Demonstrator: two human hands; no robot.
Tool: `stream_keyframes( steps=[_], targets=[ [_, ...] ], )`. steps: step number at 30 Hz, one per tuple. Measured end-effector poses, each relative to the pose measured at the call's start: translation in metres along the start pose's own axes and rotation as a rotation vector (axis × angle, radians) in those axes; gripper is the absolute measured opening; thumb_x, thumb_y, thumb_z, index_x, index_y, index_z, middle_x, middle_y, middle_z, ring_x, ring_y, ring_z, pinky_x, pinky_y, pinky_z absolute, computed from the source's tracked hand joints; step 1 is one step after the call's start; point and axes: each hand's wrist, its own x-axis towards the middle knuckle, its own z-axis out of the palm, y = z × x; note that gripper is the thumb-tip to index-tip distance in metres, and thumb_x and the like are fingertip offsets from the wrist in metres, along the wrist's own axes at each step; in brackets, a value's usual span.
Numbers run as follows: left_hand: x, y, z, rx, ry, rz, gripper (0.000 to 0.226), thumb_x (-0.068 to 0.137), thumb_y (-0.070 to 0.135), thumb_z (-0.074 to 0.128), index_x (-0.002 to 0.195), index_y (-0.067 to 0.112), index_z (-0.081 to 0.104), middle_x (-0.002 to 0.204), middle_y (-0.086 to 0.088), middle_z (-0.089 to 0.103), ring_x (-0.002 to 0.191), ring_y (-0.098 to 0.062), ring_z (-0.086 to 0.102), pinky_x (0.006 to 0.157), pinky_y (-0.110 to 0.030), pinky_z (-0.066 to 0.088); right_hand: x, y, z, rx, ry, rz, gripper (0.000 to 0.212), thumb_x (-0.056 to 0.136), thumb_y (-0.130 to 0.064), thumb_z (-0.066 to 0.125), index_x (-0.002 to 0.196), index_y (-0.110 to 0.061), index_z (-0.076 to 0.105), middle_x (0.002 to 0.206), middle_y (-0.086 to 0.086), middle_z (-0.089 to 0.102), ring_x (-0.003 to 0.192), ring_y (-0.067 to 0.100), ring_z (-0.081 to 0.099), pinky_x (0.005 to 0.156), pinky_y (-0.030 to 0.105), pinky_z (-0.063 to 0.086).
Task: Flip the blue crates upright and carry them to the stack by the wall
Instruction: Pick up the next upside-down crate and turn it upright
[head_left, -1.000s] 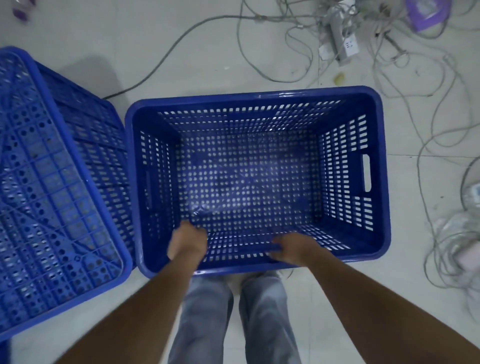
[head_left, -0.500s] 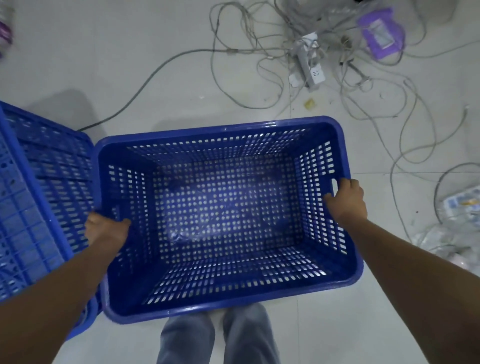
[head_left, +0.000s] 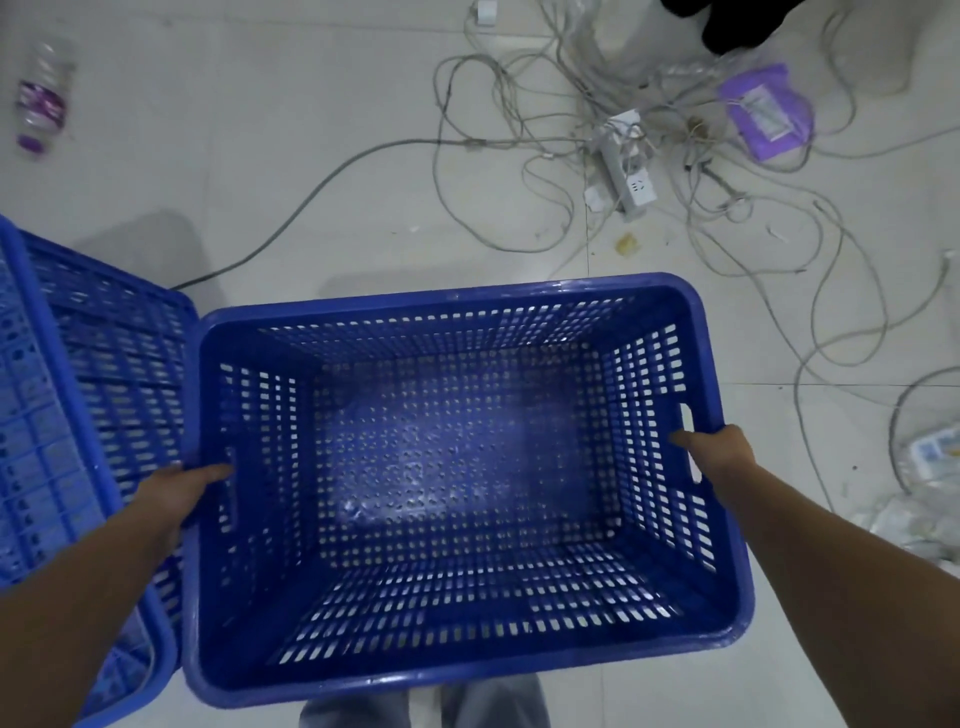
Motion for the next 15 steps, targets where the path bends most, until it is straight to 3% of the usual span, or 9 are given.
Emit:
stream_keyframes(
  steps=[3,5,8,10,12,15],
  targets=[
    [-0.006,-0.002,-0.016,-0.023,-0.015,0.013,0.058,0.079,0.021,0.075,0.125,-0.006,0.054,0.127,-0.022,0.06,0.108,-0.044,0.06,0.096,-0.06,0.047,-0.016,0.005,-0.022,-0.046,0.06,-0.013,0.05,0.082,-0.016,0.068,0.124,0.005,0.05,0.098,0.019,0.057,0.083,0.035,0.055,0.079,0.045,0.051],
    [-0.028,0.008,-0.028,-0.071,-0.053,0.015,0.04,0.076,0.02,0.077,0.103,-0.006,0.062,0.114,-0.02,0.066,0.095,-0.04,0.064,0.088,-0.06,0.051,-0.029,0.005,-0.047,-0.058,0.116,-0.025,0.042,0.081,-0.014,0.067,0.117,0.005,0.056,0.09,0.02,0.058,0.079,0.035,0.056,0.073,0.041,0.049],
    [-0.073,0.033,-0.052,-0.123,-0.147,0.087,0.022,0.082,0.014,0.072,0.088,-0.003,0.059,0.084,-0.018,0.065,0.069,-0.033,0.06,0.057,-0.046,0.06,-0.059,-0.002,-0.096,-0.081,0.172,-0.054,0.034,0.081,-0.017,0.065,0.106,0.005,0.061,0.081,0.018,0.061,0.069,0.033,0.057,0.064,0.035,0.046],
    [-0.105,0.052,-0.074,-0.106,-0.238,0.141,0.022,0.086,0.014,0.066,0.077,-0.003,0.056,0.054,-0.017,0.059,0.049,-0.029,0.056,0.04,-0.034,0.054,-0.087,-0.012,-0.13,-0.106,0.196,-0.091,0.031,0.08,-0.019,0.065,0.1,0.004,0.062,0.076,0.016,0.062,0.064,0.031,0.057,0.061,0.035,0.047],
    [-0.136,0.074,-0.104,-0.062,-0.294,0.211,0.033,0.092,0.018,0.059,0.065,0.001,0.049,0.041,-0.014,0.047,0.032,-0.024,0.046,0.039,-0.028,0.046,-0.124,-0.025,-0.165,-0.141,0.227,-0.122,0.026,0.08,-0.021,0.065,0.094,0.001,0.061,0.069,0.012,0.06,0.062,0.03,0.056,0.06,0.034,0.047],
    [-0.188,0.109,-0.157,0.007,-0.309,0.349,0.038,0.097,0.016,0.05,0.061,0.004,0.044,0.041,-0.012,0.04,0.034,-0.025,0.039,0.043,-0.033,0.043,-0.186,-0.05,-0.218,-0.152,0.285,-0.191,0.021,0.08,-0.021,0.064,0.092,-0.004,0.06,0.067,0.008,0.057,0.061,0.027,0.056,0.056,0.03,0.043]
  ],
)
